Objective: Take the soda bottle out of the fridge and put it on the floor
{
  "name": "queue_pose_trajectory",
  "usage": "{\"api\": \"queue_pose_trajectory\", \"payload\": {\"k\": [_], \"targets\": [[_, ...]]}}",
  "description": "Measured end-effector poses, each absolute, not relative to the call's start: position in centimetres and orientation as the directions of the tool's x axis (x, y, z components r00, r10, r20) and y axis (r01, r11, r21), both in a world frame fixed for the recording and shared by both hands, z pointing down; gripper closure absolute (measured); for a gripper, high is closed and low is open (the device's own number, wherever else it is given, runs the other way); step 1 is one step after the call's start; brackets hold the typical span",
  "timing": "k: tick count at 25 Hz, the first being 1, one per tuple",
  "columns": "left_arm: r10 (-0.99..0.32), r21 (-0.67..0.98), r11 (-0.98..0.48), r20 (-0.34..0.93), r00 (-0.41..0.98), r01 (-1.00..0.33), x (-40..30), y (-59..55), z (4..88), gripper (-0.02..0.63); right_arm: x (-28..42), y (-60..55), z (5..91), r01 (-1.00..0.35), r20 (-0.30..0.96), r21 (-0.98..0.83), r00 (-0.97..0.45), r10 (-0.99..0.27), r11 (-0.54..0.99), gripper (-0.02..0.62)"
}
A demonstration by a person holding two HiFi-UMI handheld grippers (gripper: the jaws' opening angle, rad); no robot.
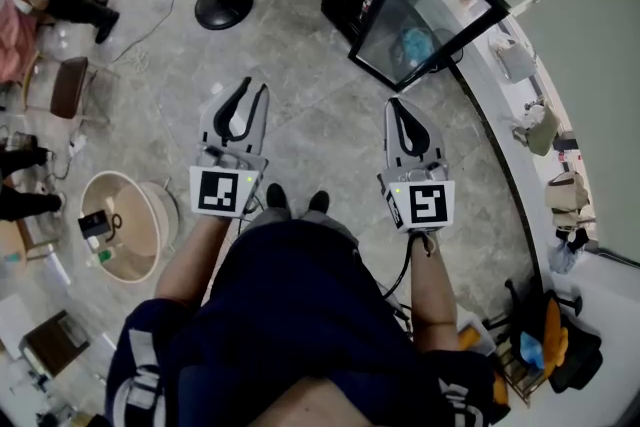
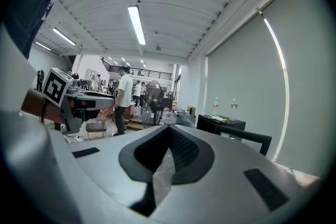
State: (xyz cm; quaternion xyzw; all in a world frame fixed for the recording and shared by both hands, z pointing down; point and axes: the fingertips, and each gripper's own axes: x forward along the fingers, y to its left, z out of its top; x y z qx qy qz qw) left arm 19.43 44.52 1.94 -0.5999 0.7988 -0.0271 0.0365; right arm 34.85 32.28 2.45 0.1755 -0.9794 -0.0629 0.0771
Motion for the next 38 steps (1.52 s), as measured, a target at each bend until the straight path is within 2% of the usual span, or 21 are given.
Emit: {"api": "queue_pose_trajectory", "payload": {"k": [1,8,12,22,27,30,38], "targets": [[-0.963,-0.078,0.270,-0.026,-0.269,-0.960,19.5,44.4,1.9,0.492,34.9,32.2,2.5,-0.331,0.129,0.150,-0.928,-0.350,0.932,0.578],[-0.975,-0.089,0.221,-0.017,-0.221,-0.971,20.5,42.0,1.7,0.347,36.0,31.1,2.4,-0.297,0.122,0.133,-0.942,-0.313,0.946,0.578],[-0.979,-0.097,0.205,-0.021,-0.204,-0.974,21.3,40.6,1.6,0.312,36.8,30.5,2.6,-0.271,0.122,0.120,-0.951,-0.285,0.955,0.578],[-0.985,-0.070,0.171,-0.010,-0.171,-0.983,19.6,37.7,2.6,0.302,36.0,29.2,3.6,-0.235,0.136,0.106,-0.959,-0.249,0.966,0.578],[-0.994,-0.075,0.107,-0.025,-0.105,-0.991,16.9,35.7,2.9,0.301,33.7,28.7,4.2,-0.250,0.140,0.101,-0.955,-0.262,0.963,0.578],[-0.998,-0.072,0.053,-0.039,-0.050,-0.996,13.5,34.1,3.0,0.301,30.4,28.1,4.4,-0.277,0.137,0.100,-0.948,-0.289,0.956,0.578],[-0.988,-0.080,-0.146,-0.041,0.149,-0.986,0.8,27.8,3.2,0.301,16.2,24.9,4.1,-0.368,0.140,0.117,-0.914,-0.382,0.923,0.578]]}}
